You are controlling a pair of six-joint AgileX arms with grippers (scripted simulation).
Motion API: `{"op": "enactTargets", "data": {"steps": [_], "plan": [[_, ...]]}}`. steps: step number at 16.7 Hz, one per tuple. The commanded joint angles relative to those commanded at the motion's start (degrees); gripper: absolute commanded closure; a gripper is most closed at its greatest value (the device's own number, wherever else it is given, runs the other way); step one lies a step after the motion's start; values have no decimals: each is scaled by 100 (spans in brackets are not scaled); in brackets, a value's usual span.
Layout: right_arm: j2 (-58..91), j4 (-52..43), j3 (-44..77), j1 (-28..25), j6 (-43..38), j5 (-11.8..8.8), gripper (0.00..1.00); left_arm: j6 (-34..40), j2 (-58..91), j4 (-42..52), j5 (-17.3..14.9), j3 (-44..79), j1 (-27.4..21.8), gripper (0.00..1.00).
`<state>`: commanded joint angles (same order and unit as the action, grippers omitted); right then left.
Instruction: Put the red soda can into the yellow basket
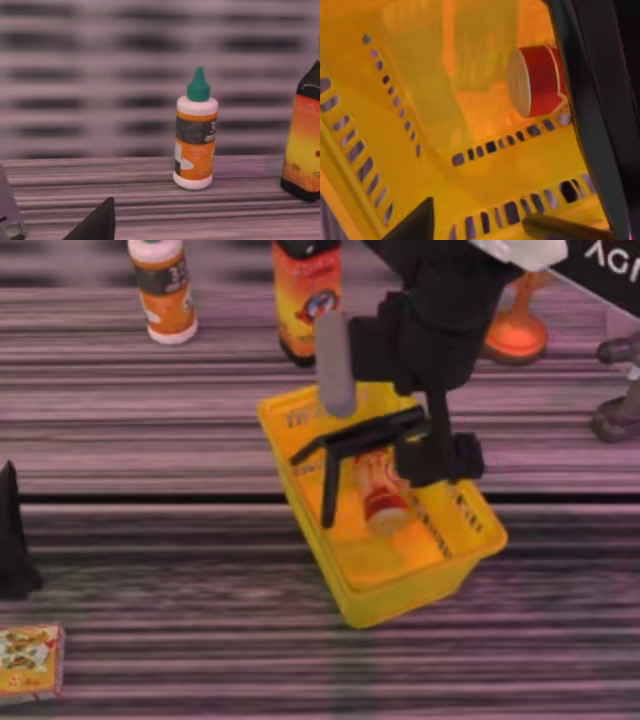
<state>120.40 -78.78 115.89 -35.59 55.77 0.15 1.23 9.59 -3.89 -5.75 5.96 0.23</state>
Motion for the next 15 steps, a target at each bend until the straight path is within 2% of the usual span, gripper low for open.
{"op": "enactTargets", "data": {"steps": [3,5,11,15], "plan": [[657,-454,598,-194,308,3,0,-94,-752,305,446,-464,72,0],[831,-580,747,-247,391,4,0,-122,-951,386,570,-592,90,0],[852,-569,741,-232,400,4,0,-123,-959,389,575,-596,91,0],[793,-215,338,-249,395,4,0,-123,-959,389,575,-596,91,0]]}}
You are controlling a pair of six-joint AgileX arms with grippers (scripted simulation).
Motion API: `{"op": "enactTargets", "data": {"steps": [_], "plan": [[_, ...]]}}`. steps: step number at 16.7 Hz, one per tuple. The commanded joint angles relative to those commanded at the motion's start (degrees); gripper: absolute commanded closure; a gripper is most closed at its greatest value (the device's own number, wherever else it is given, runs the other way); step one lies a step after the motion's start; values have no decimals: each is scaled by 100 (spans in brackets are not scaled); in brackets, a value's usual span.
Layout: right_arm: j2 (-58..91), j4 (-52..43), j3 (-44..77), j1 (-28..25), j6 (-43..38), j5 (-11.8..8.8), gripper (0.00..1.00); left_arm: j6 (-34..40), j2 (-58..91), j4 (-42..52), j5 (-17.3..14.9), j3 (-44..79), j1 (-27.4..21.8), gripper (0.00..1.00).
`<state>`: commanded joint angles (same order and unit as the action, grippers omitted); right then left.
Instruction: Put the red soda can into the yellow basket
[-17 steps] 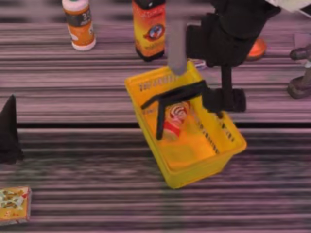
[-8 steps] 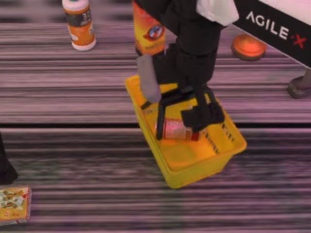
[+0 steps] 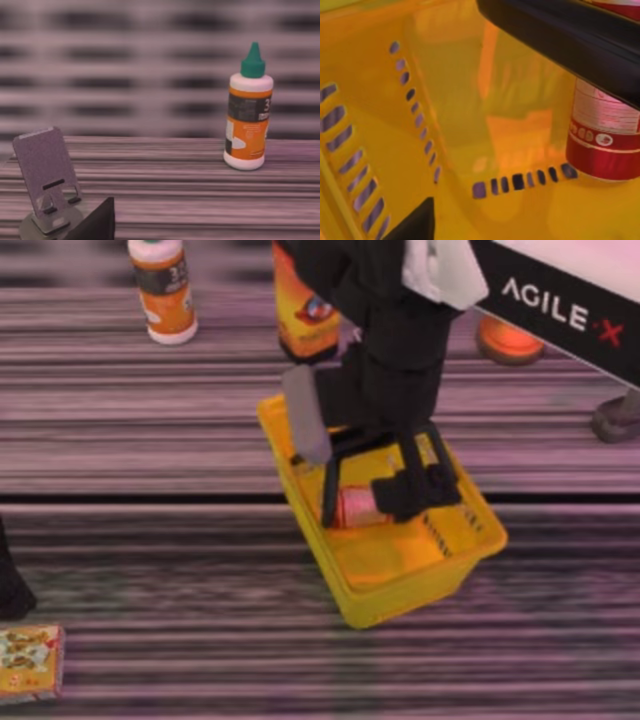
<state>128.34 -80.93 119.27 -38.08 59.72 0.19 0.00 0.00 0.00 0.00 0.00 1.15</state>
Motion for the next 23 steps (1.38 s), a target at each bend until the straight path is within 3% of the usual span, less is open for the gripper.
{"op": "enactTargets", "data": {"steps": [5,18,23], "plan": [[-17,125,-142,-3,-4,0,0,0,0,0,0,0,0,0],[-17,125,-142,-3,-4,0,98,0,0,0,0,0,0,0],[-17,125,-142,-3,-4,0,100,0,0,0,0,0,0,0]]}}
